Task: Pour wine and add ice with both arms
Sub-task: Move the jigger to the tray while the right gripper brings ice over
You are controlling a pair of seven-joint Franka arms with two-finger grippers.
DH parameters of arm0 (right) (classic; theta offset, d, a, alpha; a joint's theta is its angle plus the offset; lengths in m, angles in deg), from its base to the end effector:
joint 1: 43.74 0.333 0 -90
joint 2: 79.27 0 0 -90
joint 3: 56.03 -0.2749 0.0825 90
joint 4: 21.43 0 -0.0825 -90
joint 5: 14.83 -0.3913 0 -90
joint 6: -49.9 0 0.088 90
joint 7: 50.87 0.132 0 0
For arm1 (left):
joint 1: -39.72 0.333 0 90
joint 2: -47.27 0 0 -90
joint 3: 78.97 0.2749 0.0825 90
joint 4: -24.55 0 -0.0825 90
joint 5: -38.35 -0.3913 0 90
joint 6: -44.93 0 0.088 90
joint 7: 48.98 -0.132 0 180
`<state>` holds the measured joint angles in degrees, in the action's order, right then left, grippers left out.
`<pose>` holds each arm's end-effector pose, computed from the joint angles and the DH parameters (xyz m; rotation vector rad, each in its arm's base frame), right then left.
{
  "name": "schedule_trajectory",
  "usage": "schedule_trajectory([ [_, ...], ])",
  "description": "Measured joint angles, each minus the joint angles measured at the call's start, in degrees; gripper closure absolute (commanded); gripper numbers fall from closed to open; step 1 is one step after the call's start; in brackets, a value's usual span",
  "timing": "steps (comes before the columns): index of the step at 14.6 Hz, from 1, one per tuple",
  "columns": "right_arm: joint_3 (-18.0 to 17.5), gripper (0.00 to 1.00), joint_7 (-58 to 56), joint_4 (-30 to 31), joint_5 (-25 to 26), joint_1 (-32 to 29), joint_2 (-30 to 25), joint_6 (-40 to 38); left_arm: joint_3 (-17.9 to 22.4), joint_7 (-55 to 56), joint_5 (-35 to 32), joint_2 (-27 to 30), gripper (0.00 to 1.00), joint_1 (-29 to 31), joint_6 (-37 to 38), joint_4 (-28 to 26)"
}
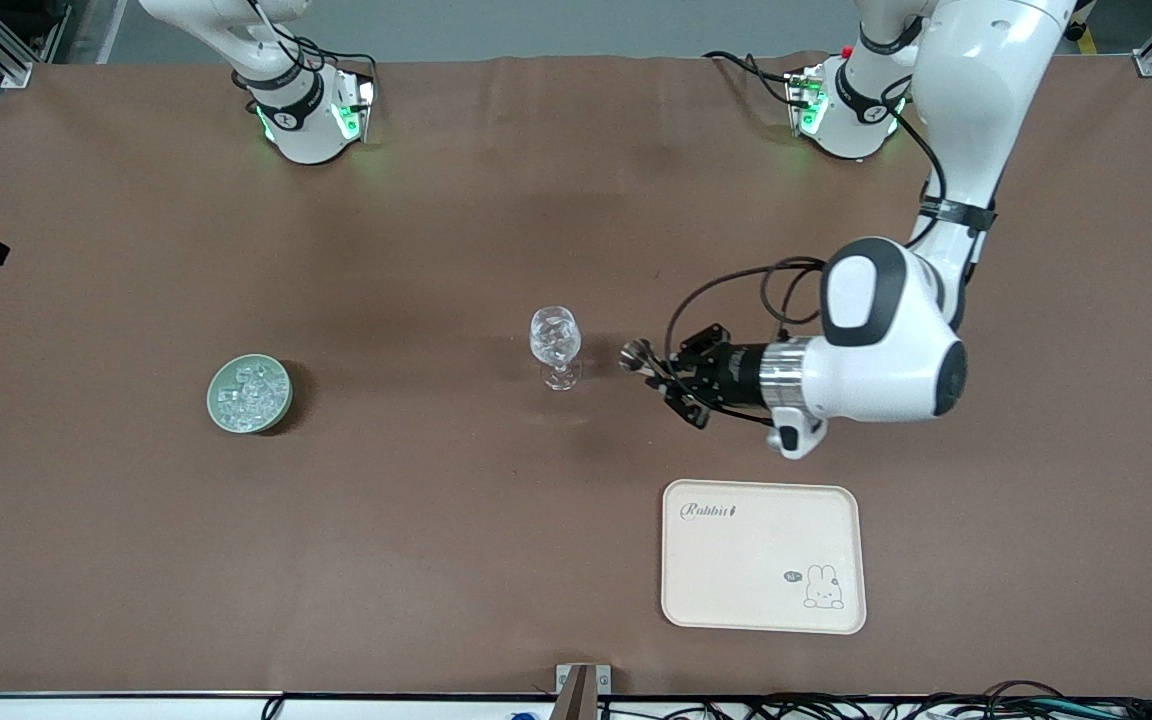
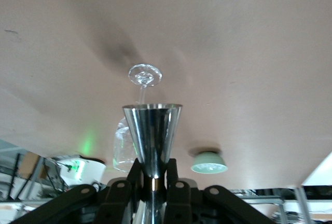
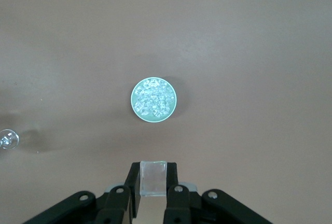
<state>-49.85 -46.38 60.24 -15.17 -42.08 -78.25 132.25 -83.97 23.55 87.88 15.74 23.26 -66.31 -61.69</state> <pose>0.5506 -0.0421 0.6055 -3.1280 0.2452 0.0091 0.6167 -0.3089 0.3064 2.0082 1.5003 -0.9045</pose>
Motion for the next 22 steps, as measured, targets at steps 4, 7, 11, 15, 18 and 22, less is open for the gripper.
schedule_trajectory([
  [4,-5.09,0.98,6.94,0.9,-0.35,0.94,0.05,-0.1,0.02,-1.88,4.01,-1.66,0.98,4.95,1.51,1.1],
  [7,-10.57,0.99,15.0,3.22,-0.39,2.11,0.49,1.86,0.0,-4.62,6.73,-4.81,0.98,7.63,2.05,2.38],
  [11,-15.22,1.0,26.38,4.13,-0.42,4.2,3.5,7.16,0.01,-5.97,10.96,-10.95,0.98,7.99,1.56,5.34],
  [15,-22.14,1.0,42.01,4.53,-0.35,4.92,9.48,15.68,0.07,-8.35,17.12,-17.77,0.98,8.05,-3.26,10.45],
  [18,-24.65,1.0,49.84,4.54,-0.3,6.46,14.16,20.85,0.09,-12.09,20.59,-21.82,0.98,8.72,-4.21,12.9],
  [22,-25.07,1.0,58.54,4.26,-0.3,10.77,18.8,25.7,-0.08,-15.15,23.18,-26.17,0.98,10.35,-4.19,17.32],
])
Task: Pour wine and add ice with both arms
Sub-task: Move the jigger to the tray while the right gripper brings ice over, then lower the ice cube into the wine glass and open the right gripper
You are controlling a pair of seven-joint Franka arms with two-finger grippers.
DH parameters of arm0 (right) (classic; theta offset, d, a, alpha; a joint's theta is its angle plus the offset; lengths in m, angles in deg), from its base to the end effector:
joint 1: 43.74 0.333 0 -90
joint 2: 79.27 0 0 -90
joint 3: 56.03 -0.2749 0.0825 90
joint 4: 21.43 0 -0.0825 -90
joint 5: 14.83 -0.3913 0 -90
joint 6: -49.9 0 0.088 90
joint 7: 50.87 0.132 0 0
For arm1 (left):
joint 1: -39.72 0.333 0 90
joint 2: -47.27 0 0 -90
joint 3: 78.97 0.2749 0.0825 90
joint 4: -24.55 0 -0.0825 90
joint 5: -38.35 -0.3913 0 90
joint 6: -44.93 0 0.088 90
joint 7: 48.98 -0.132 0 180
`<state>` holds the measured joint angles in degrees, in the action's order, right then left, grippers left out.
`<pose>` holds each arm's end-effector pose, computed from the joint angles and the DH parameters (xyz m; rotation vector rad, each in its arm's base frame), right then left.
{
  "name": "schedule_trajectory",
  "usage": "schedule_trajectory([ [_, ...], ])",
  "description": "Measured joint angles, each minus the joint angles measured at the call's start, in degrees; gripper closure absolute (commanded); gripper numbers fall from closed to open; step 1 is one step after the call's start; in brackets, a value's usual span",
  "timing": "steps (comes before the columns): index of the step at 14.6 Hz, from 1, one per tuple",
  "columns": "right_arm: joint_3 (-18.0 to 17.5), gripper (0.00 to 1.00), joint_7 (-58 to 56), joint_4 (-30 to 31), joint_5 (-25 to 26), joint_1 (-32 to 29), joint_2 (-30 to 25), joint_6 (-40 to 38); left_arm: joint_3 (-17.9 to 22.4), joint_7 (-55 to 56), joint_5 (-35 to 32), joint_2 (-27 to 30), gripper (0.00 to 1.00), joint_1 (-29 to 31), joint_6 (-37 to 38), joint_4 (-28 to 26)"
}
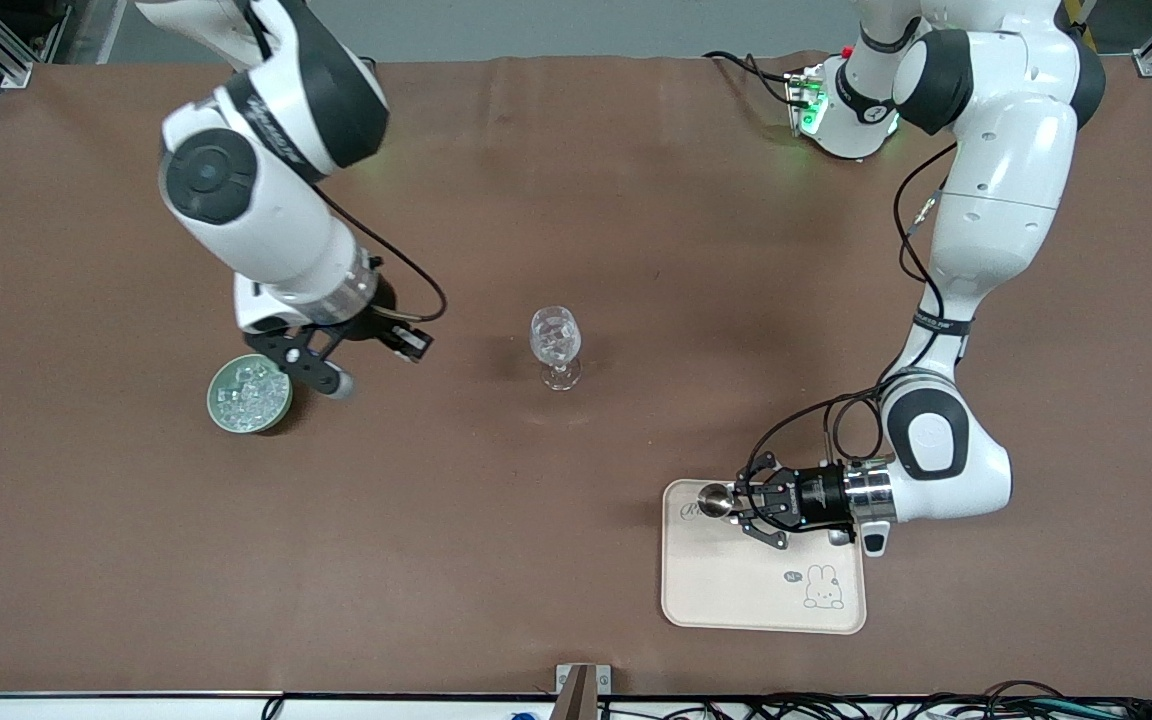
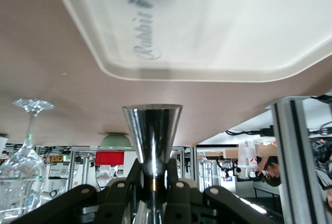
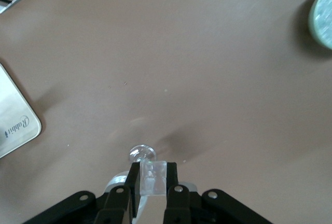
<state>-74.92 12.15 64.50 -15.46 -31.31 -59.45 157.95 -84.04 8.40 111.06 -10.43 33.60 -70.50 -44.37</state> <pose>0.5757 0.3262 0.4195 -2.8914 0.8594 0.0730 0.7121 -0.2034 0.1500 1.4882 1.5083 -0.9313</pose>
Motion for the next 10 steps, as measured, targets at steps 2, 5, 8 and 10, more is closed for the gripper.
schedule_trajectory([
  [2,-0.05,1.0,3.43,-0.63,0.0,2.43,1.7,1.75,-0.02,-2.38,1.87,-1.27,0.98,0.87,0.52,0.76],
  [5,-0.12,1.0,7.39,-1.22,-0.01,5.92,3.42,3.38,-0.06,-5.99,3.16,-2.49,0.98,2.36,1.34,1.02],
  [8,-0.14,1.0,8.97,-1.35,-0.01,8.99,4.63,3.84,-0.35,-10.79,5.35,-3.58,0.97,4.8,4.17,1.03],
  [10,-0.14,1.0,10.47,-1.35,0.09,10.48,5.73,5.24,-0.59,-12.21,6.28,-4.36,0.97,6.03,5.06,1.04],
])
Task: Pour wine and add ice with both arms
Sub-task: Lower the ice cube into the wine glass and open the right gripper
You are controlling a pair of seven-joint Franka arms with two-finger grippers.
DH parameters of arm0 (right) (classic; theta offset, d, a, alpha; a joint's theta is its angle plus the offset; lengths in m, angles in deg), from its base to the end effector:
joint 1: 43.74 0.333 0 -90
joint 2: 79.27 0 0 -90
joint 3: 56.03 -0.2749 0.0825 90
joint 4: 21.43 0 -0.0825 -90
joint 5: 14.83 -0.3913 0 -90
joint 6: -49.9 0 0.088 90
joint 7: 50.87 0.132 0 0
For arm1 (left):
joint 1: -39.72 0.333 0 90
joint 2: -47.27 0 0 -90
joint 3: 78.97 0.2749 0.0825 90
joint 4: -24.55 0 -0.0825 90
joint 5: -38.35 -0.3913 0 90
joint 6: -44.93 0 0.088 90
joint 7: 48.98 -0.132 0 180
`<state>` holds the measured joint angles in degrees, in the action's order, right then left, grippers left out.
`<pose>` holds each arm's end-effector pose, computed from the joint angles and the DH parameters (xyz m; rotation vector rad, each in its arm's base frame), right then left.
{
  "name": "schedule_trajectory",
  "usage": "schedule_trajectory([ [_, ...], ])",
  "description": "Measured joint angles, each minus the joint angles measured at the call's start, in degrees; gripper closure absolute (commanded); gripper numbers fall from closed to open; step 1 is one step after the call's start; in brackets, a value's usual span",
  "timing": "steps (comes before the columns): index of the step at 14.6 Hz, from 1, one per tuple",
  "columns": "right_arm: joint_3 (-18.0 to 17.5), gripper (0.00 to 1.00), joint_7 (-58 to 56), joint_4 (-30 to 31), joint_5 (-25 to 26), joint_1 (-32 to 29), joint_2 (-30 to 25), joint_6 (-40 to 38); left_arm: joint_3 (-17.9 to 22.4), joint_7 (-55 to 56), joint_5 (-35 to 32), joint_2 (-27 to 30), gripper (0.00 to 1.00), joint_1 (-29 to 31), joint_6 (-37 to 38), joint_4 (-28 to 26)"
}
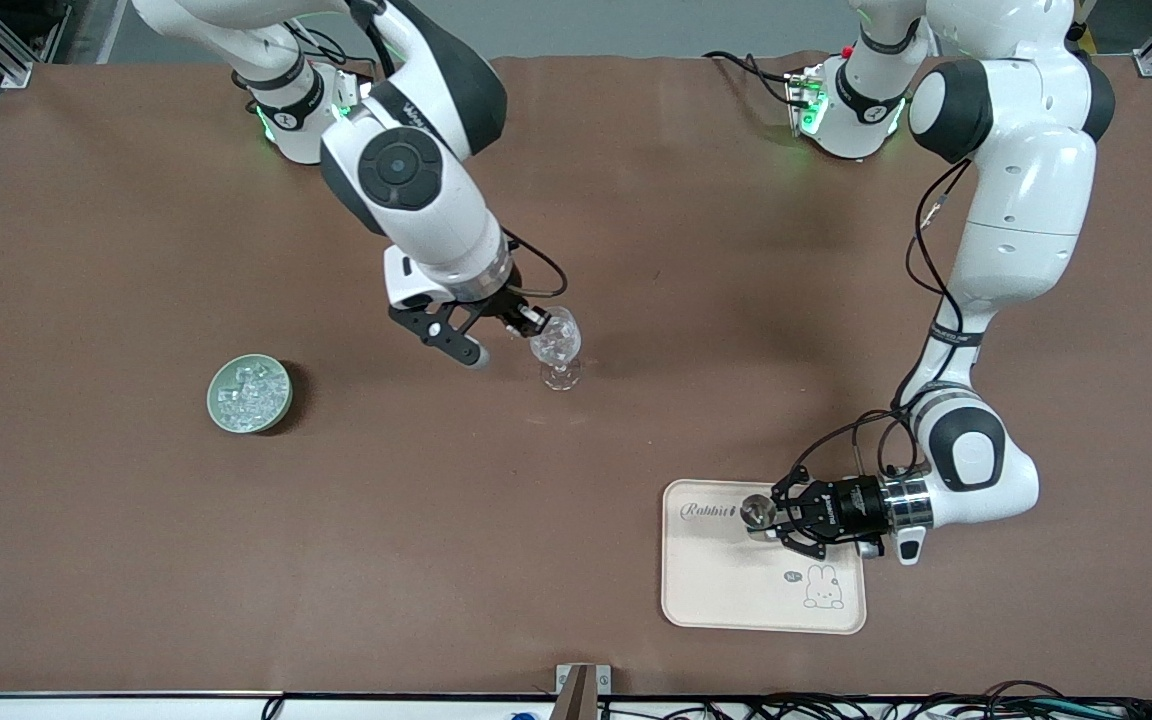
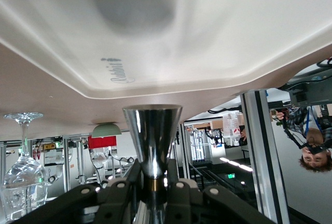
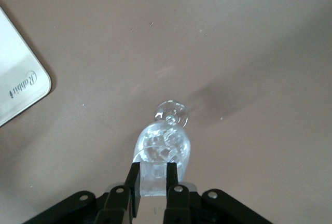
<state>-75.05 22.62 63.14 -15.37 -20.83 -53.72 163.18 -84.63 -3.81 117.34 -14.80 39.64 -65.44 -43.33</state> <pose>0.5253 0.4368 0.3757 -2.8639 0.8704 0.1255 0.7159 -0.1452 0.1150 1.4009 1.3651 -0.9013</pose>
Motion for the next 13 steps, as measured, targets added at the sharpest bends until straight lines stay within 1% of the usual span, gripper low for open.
schedule_trajectory([
  [4,0.01,1.0,0.52,0.01,0.88,1.57,2.46,1.56,-0.07,-0.19,0.31,-0.82,0.97,1.18,1.44,0.02],
  [13,0.01,0.99,1.92,0.02,0.89,3.72,3.17,1.24,-0.2,-0.19,1.8,-2.51,0.95,2.3,2.53,0.03],
])
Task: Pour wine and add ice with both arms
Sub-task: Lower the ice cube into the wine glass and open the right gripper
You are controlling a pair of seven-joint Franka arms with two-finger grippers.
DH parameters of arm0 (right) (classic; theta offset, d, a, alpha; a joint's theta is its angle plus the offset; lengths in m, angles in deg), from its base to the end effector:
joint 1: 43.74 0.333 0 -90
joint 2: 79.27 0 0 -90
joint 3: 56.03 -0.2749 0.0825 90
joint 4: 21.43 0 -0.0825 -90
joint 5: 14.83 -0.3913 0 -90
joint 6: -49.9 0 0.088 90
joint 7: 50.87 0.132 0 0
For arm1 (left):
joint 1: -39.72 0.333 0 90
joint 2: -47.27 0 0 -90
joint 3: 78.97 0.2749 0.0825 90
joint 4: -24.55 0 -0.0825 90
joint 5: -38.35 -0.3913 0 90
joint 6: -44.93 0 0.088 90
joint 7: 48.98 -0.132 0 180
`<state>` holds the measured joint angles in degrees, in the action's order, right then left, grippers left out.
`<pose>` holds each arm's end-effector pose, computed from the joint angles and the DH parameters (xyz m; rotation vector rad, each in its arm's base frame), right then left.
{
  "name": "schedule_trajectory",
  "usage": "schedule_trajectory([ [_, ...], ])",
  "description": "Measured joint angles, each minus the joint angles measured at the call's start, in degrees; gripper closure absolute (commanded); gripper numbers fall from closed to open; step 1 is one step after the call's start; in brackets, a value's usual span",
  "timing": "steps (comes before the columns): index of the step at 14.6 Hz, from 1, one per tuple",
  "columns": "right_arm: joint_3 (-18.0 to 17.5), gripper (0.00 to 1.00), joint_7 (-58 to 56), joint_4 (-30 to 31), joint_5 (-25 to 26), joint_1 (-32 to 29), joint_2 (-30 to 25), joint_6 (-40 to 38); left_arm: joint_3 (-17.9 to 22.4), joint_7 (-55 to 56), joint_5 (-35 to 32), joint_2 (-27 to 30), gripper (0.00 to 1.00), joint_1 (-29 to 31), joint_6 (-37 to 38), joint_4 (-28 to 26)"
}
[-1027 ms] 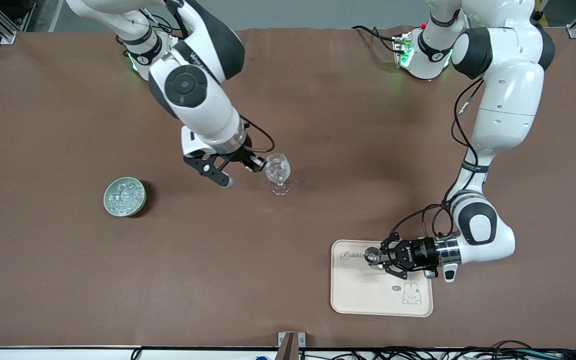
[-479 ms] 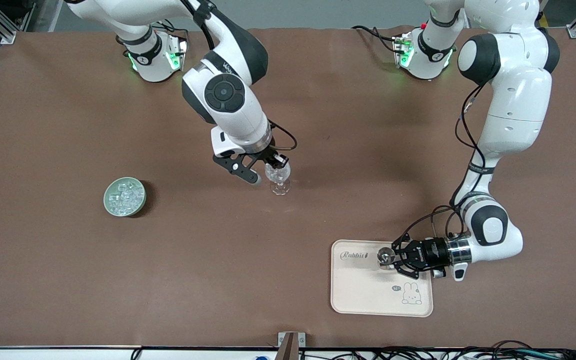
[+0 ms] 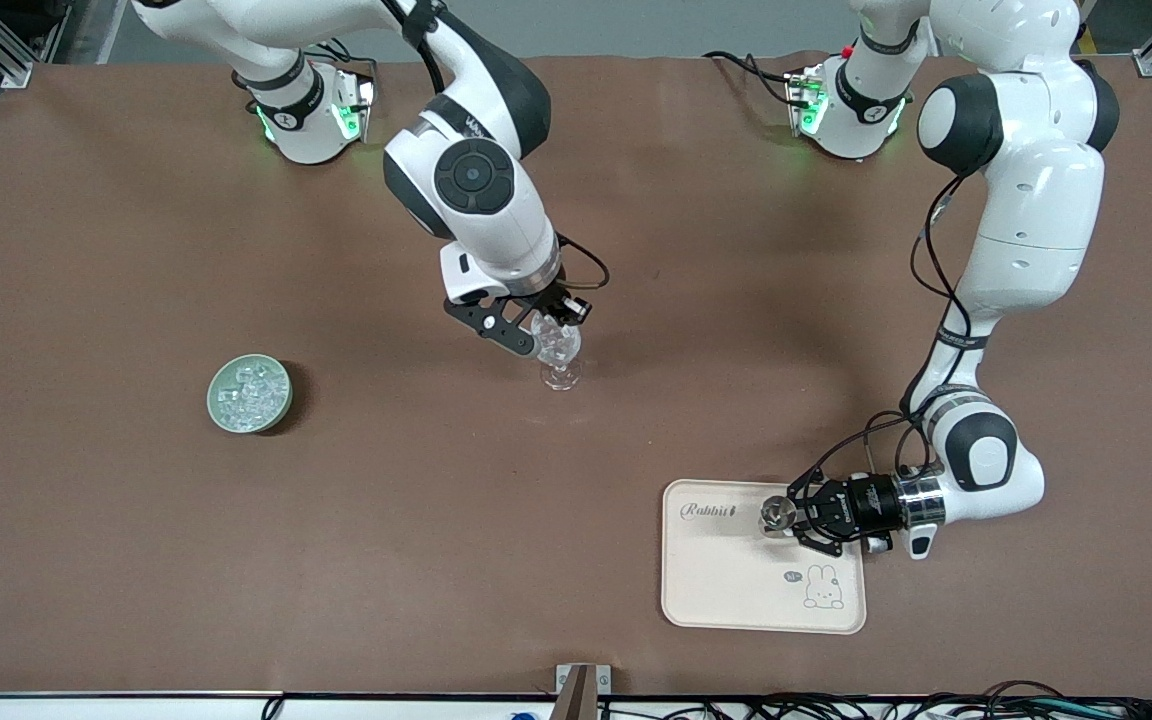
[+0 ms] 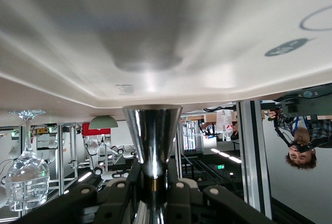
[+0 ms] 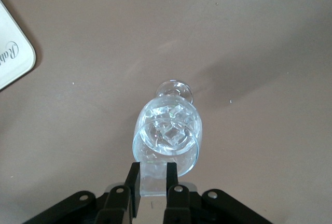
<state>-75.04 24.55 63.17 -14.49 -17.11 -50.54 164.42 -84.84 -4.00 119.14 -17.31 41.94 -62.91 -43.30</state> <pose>0.5002 0.4712 0.3409 -2.9046 0.8341 0.1638 0.7091 -0.1242 0.0894 1.3249 1.3801 -0.9550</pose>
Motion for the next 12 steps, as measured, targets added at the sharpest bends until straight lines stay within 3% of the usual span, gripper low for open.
schedule_trajectory([
  [9,0.02,0.98,0.08,0.4,0.02,0.05,0.72,-0.37,-0.18,-1.69,8.18,-0.83,0.95,-0.55,-1.96,0.19],
  [12,0.02,0.95,0.08,0.41,0.02,0.05,0.94,-0.33,-0.18,-1.44,9.75,-0.96,0.91,-0.66,-2.87,0.2],
])
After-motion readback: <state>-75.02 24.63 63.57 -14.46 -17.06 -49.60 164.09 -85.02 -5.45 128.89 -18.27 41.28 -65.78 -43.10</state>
